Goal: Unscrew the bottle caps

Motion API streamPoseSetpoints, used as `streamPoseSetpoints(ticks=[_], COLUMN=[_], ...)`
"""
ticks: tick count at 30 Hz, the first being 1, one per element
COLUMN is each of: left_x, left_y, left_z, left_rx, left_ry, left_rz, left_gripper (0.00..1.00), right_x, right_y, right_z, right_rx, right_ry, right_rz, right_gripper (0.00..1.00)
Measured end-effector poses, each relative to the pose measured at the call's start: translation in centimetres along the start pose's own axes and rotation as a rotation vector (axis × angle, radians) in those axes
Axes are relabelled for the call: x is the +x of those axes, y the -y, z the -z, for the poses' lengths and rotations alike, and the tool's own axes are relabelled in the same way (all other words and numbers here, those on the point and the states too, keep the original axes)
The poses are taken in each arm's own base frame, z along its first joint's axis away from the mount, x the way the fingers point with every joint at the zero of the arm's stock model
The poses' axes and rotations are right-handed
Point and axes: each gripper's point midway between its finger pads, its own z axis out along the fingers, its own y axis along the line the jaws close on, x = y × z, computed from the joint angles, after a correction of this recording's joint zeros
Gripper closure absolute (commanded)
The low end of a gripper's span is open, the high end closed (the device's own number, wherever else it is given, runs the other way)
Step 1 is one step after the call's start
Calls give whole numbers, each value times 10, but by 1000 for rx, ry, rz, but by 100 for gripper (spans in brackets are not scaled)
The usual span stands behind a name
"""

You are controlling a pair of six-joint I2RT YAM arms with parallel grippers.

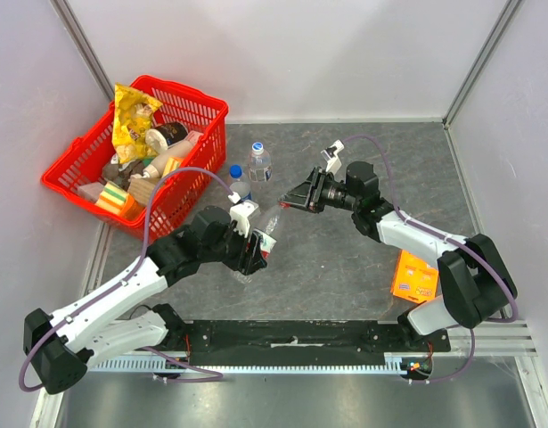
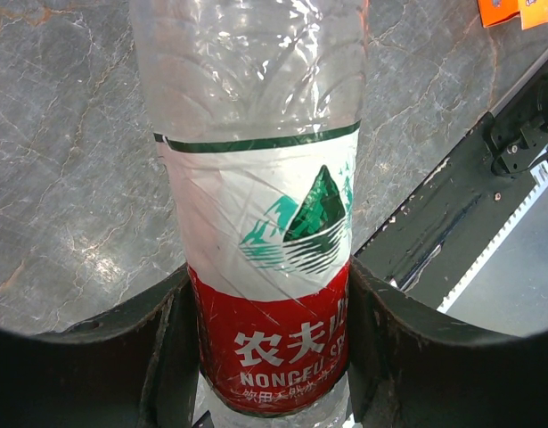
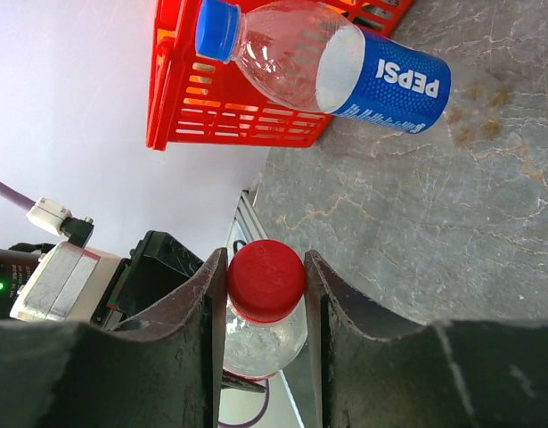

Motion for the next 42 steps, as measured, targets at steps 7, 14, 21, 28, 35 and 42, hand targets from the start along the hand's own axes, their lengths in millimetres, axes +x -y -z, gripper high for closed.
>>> streamPoseSetpoints(ticks=[7,14,21,28,35,42], left_x=[0,-5,-24,-48,-60,-61], left_y=[0,3,18,53,85,113], left_z=[0,0,5,18,41,63], left_rx=[0,13,81,249,418,588], left_ry=[-2,18,87,163,223,238], left_rz=[1,2,-6,-38,-72,-115], left_gripper=[46,48,51,51,55,59], right_x=[0,-5,-20,-28,-21,-7], right_y=[0,-8,-46,-108,-152,-187], right_z=[0,3,13,37,60,86], right_rx=[0,-17,-135,-340,-518,-650], right_ry=[1,25,96,163,162,132], right_rz=[5,32,133,300,414,526], right_gripper=[100,100,100,100,100,100])
